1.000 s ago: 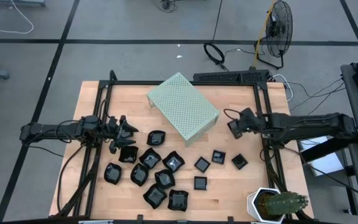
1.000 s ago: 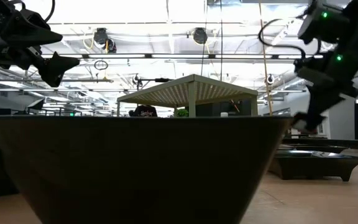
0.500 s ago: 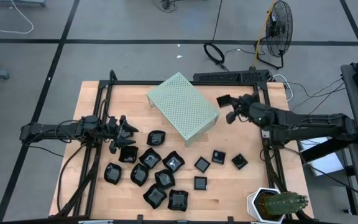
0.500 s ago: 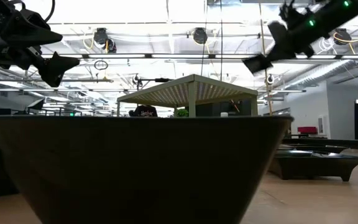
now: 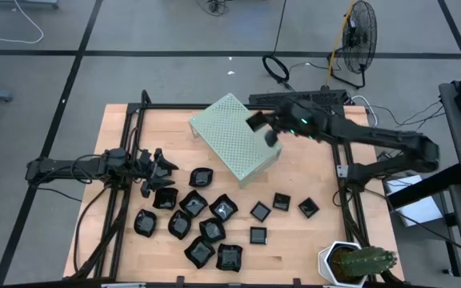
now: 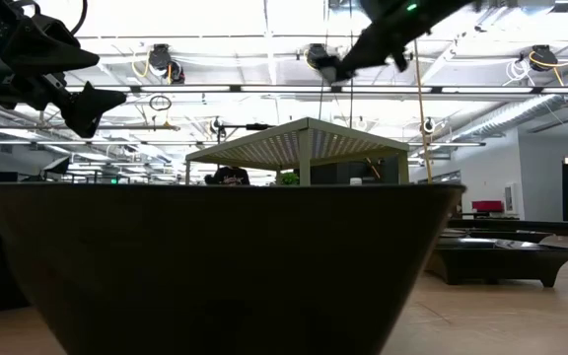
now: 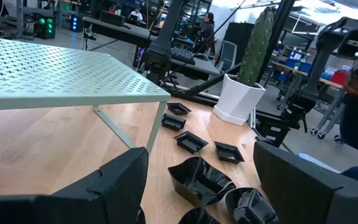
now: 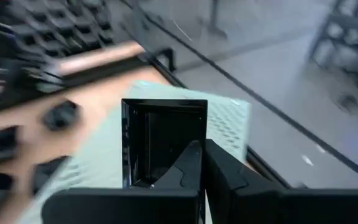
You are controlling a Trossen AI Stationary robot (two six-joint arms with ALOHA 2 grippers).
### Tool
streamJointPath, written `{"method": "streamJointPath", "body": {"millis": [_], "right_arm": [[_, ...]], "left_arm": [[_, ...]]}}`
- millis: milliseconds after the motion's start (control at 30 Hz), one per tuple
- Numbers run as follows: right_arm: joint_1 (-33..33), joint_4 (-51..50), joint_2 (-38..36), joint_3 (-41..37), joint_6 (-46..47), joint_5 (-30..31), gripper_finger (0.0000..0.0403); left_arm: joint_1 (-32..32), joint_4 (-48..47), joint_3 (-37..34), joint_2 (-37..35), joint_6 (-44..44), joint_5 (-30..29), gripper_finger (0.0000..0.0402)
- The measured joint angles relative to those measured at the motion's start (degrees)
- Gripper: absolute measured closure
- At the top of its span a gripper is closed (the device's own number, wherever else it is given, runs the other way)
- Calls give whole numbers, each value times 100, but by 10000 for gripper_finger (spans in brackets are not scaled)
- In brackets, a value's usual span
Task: Pick & Place Mini shaped plates
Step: Put the square plate on the shelf
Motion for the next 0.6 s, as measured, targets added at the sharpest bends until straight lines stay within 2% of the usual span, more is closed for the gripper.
{"method": "streamJointPath", "body": {"millis": [67, 133, 267, 600], "right_arm": [[-274, -415, 484, 427, 10, -218, 403], [-513, -696, 906, 719, 72, -697, 403], [-774, -686, 1493, 879, 176, -1613, 403], [-851, -752, 1689, 822, 137, -1607, 403]], "left_arm": [[-1, 1, 0, -2, 0, 0, 105], [0, 0, 0, -1, -1, 0, 105], [-1, 1, -1, -1, 0, 0, 105], [-1, 0, -1, -1, 0, 0, 105]]}}
